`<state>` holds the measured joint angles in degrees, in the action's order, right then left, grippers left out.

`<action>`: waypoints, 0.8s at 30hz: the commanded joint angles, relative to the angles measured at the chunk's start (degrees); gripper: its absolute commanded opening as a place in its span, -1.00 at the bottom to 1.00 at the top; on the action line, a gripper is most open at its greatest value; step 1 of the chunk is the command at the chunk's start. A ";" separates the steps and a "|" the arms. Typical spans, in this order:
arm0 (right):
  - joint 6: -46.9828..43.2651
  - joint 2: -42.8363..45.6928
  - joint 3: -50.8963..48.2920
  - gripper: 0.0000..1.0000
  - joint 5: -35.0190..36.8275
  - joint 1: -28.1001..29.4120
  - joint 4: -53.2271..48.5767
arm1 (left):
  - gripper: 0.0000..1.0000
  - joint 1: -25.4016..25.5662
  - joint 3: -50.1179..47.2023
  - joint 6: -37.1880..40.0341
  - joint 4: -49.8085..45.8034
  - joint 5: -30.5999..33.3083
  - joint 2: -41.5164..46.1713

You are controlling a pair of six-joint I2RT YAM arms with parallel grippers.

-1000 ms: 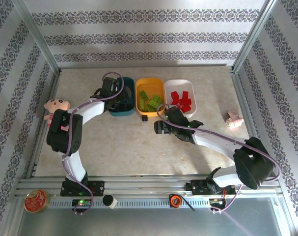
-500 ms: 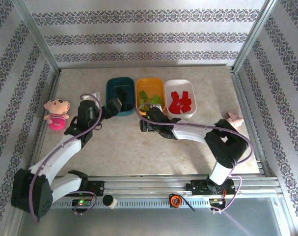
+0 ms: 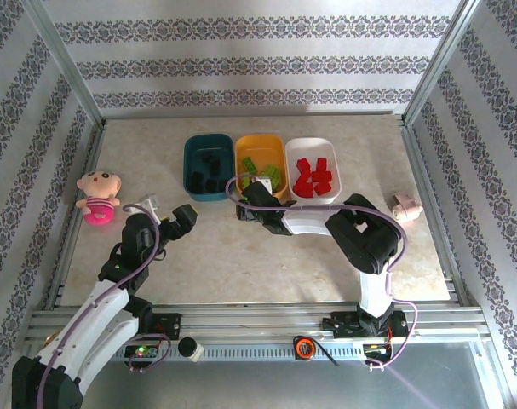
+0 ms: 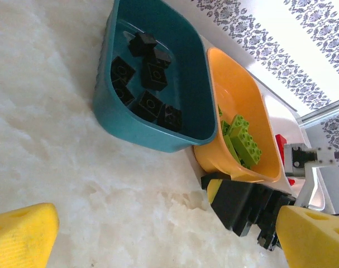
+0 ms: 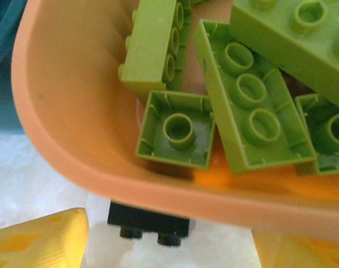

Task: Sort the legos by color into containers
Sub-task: Pick up the lego from the center of the table.

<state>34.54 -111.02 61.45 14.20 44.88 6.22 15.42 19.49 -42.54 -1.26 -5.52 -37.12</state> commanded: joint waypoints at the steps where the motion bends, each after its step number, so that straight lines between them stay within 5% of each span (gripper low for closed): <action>1: 0.54 -2.06 2.13 0.43 2.24 0.34 1.07 | 0.99 0.56 -0.67 -1.22 -3.03 1.37 1.41; 14: -0.91 -0.44 1.13 -0.31 0.59 1.11 1.12 | 0.99 0.56 -1.21 -1.25 -7.72 0.98 4.92; 24: -6.46 19.88 -4.14 -0.40 -12.05 3.55 -3.85 | 0.99 0.58 -1.12 0.81 -11.11 2.68 7.45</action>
<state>31.33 -93.95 54.81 8.19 48.27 3.95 15.42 19.03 -43.11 -9.21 -4.19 -30.63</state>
